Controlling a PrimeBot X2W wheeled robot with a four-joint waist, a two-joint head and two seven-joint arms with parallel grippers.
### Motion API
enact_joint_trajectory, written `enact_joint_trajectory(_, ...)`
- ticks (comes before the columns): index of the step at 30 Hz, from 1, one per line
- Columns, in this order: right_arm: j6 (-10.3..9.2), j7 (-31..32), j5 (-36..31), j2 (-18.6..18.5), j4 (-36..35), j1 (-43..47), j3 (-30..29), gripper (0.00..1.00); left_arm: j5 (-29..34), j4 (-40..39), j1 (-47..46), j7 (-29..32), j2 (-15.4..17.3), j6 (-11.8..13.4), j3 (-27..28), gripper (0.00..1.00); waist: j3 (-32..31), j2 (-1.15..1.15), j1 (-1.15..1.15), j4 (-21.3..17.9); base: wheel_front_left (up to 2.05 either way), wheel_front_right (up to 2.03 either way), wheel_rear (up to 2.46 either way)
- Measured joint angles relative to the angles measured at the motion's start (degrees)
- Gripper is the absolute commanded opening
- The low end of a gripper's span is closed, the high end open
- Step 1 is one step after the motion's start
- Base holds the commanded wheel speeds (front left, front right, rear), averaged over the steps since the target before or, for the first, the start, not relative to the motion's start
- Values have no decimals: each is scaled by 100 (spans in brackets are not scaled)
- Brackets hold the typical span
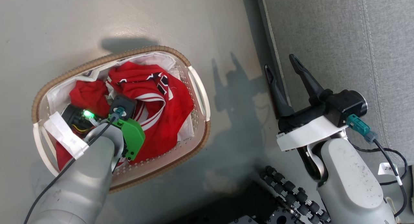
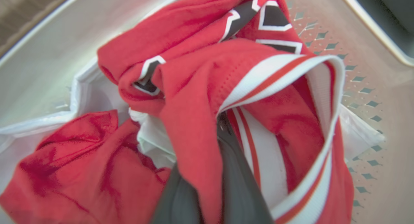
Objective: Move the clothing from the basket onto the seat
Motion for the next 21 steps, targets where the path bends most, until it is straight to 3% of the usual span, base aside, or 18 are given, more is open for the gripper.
enact_joint_trajectory(21, 0, 0, -277, 7, 504, 372, -221, 100, -736, -1527, 1332, 1, -48, 0, -214, 0, -1585, 0, 0, 346, 0, 0, 0)
